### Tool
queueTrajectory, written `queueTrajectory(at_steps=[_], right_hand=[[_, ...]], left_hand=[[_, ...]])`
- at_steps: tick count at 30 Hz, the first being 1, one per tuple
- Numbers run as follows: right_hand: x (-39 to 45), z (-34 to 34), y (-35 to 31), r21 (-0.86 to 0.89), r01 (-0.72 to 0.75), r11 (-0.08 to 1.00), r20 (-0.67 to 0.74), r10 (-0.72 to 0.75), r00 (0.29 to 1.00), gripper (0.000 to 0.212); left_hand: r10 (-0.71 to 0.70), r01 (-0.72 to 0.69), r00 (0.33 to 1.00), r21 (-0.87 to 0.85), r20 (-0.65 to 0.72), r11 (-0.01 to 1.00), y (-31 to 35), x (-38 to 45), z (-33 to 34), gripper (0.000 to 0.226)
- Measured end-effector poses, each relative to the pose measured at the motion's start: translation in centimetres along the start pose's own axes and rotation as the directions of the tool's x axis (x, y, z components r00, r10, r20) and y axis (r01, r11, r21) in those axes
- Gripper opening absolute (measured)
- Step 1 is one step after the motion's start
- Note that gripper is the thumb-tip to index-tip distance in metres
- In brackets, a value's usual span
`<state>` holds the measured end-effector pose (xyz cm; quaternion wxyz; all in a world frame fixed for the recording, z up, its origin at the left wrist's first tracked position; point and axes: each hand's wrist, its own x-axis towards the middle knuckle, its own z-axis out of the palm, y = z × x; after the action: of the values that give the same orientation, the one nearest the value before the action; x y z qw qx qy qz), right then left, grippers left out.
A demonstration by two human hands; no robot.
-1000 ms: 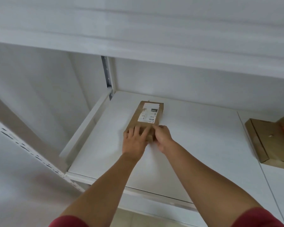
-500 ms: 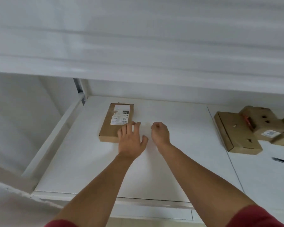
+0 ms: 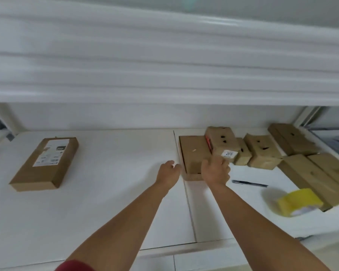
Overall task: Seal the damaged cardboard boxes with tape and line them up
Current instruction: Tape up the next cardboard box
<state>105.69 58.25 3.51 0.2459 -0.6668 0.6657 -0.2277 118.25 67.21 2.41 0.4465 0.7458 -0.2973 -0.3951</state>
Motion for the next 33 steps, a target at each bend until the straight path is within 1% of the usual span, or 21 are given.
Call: queueTrajectory(at_steps=[2,4,5,7,8,10,12,13,14,17,18,19,21,23,24,25,26,28,30,31,33], right_hand=[[1.4,-0.7,2.3,0.055,-0.035,0.998,0.156,0.026,0.987,0.051],[2.2,-0.9,4.1,0.152,-0.035,0.988,0.322,-0.016,0.947,0.05],[2.4,-1.1,4.6,0.179,-0.012,0.984,0.373,-0.056,0.926,0.048],[2.2,-1.5,5.4,0.225,0.058,0.973,0.409,-0.149,0.9,0.042],[1.8,-1.5,5.6,0.259,0.081,0.963,0.425,-0.189,0.885,0.038],[0.6,-1.6,5.7,0.325,0.102,0.94,0.476,-0.256,0.841,0.034],[-0.3,-1.6,5.8,0.365,0.149,0.919,0.514,-0.333,0.791,0.038],[-0.6,-1.7,5.9,0.386,0.17,0.907,0.509,-0.363,0.78,0.039],[-0.6,-2.0,6.0,0.405,0.19,0.895,0.478,-0.384,0.79,0.038],[0.3,-3.2,5.9,0.423,0.247,0.872,0.268,-0.381,0.885,0.022],[0.6,-3.6,5.8,0.433,0.242,0.868,0.232,-0.367,0.901,0.019],[0.7,-4.0,5.8,0.424,0.214,0.88,0.257,-0.343,0.903,0.026],[0.5,-4.3,6.1,0.379,0.117,0.918,0.406,-0.279,0.87,0.046],[-0.4,-4.6,7.1,0.359,0.048,0.932,0.546,-0.251,0.799,0.055],[-0.8,-4.7,7.9,0.339,0.048,0.94,0.574,-0.247,0.78,0.057],[-1.2,-5.0,8.7,0.308,0.074,0.949,0.575,-0.247,0.78,0.057],[-1.4,-5.3,9.5,0.27,0.109,0.957,0.559,-0.248,0.791,0.054],[-1.7,-5.8,11.1,0.219,0.148,0.964,0.516,-0.243,0.821,0.043],[-1.6,-6.5,12.2,0.199,0.159,0.967,0.485,-0.238,0.842,0.034],[-1.4,-6.7,12.6,0.185,0.165,0.969,0.46,-0.234,0.857,0.033],[-0.9,-7.2,13.1,0.157,0.182,0.971,0.388,-0.23,0.893,0.036]], left_hand=[[-0.092,0.09,0.995,-0.058,-0.04,0.994,1.0,0.2,2.9,0.05],[-0.142,0.133,0.986,-0.097,-0.089,0.986,1.3,0.3,5.0,0.041],[-0.158,0.144,0.98,-0.114,-0.12,0.983,1.4,0.2,5.8,0.039],[-0.171,0.144,0.965,-0.143,-0.2,0.979,1.4,-0.4,6.4,0.039],[-0.159,0.119,0.956,-0.17,-0.247,0.978,1.1,-0.7,6.3,0.04],[-0.147,0.044,0.932,-0.301,-0.33,0.953,0.6,-1.4,5.3,0.039],[-0.188,0.002,0.917,-0.467,-0.352,0.884,0.2,-2.1,3.2,0.034],[-0.2,-0.006,0.918,-0.517,-0.342,0.856,-0.2,-2.6,2.0,0.032],[-0.196,-0.011,0.924,-0.534,-0.329,0.846,-0.8,-3.1,0.7,0.032],[-0.151,-0.005,0.953,-0.511,-0.263,0.86,-2.6,-5.0,-3.1,0.029],[-0.138,0.002,0.964,-0.512,-0.228,0.859,-3.0,-5.7,-4.1,0.024],[-0.125,0.009,0.974,-0.519,-0.188,0.855,-3.3,-6.3,-4.7,0.018],[-0.104,0.038,0.989,-0.507,-0.101,0.861,-3.8,-7.2,-5.1,0.009],[-0.06,0.042,0.998,-0.434,-0.028,0.9,-4.4,-7.8,-4.4,0.02],[-0.042,0.04,0.999,-0.406,0.003,0.913,-4.6,-7.9,-3.7,0.026],[-0.038,0.036,0.999,-0.383,0.002,0.923,-4.4,-8.0,-2.9,0.029],[-0.054,0.036,0.998,-0.354,-0.04,0.935,-4.3,-8.0,-2.0,0.03],[-0.111,0.067,0.977,-0.231,-0.184,0.971,-3.8,-7.6,-0.4,0.034],[-0.111,0.085,0.957,-0.106,-0.269,0.991,-3.6,-7.1,1.2,0.038],[-0.095,0.078,0.958,-0.072,-0.272,0.994,-3.6,-6.9,2.0,0.038],[-0.056,0.052,0.972,-0.022,-0.227,0.998,-3.4,-6.5,3.6,0.03]])
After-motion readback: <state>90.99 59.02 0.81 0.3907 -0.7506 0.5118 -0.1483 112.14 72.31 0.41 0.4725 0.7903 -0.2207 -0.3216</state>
